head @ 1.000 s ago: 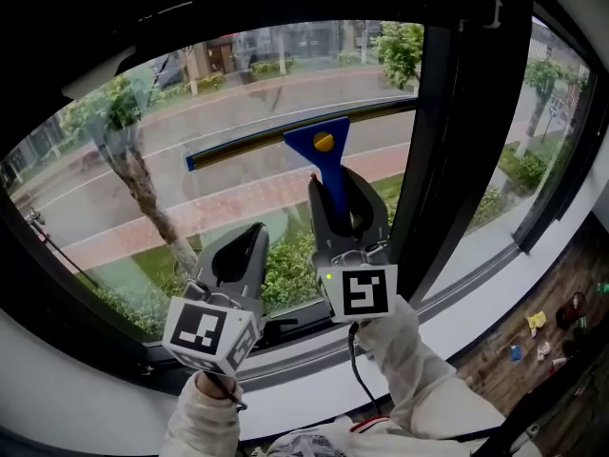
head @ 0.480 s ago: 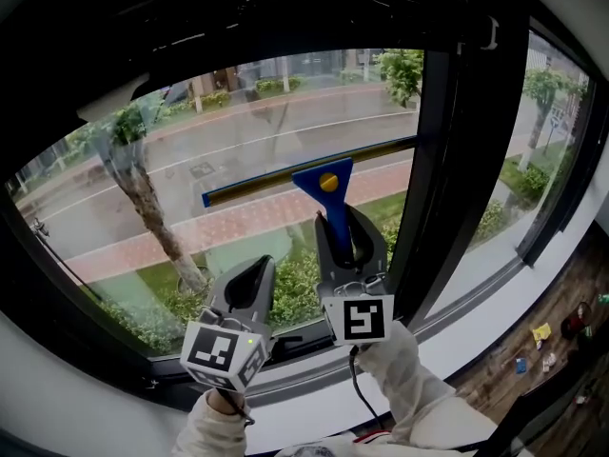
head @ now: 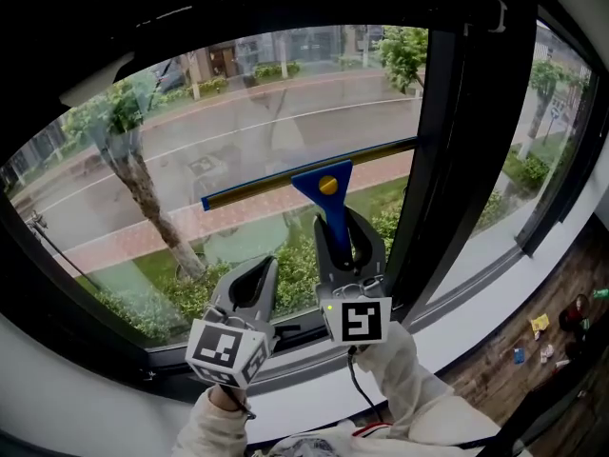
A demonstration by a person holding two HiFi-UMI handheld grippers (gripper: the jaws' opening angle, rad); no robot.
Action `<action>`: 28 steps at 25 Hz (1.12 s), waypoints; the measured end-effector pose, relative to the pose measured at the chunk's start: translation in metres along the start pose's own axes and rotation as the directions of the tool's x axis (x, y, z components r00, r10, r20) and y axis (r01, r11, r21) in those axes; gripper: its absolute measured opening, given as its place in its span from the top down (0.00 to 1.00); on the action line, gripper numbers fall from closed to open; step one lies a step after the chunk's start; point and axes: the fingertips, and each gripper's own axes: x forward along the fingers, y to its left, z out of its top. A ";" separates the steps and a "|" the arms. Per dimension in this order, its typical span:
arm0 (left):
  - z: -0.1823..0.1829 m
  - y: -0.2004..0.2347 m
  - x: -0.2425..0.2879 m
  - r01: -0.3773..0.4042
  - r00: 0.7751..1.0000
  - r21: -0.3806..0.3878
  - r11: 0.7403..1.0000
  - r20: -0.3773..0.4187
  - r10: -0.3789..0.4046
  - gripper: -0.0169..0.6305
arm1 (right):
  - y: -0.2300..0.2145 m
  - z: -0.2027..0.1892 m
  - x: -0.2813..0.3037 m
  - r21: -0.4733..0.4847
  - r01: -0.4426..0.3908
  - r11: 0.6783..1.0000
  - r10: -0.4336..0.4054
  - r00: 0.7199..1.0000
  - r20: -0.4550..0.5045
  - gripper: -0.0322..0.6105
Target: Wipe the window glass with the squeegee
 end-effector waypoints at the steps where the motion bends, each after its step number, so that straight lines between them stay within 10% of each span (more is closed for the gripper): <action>1: -0.002 -0.001 0.000 0.003 1.000 -0.004 1.000 -0.005 -0.003 0.98 | 0.000 -0.002 -0.002 0.003 0.001 1.000 -0.001 1.000 -0.003 0.72; 28: -0.107 -0.025 -0.026 0.049 0.985 -0.094 0.994 -0.159 -0.064 0.98 | 0.020 -0.082 -0.062 0.008 0.011 1.000 -0.009 0.989 -0.147 0.72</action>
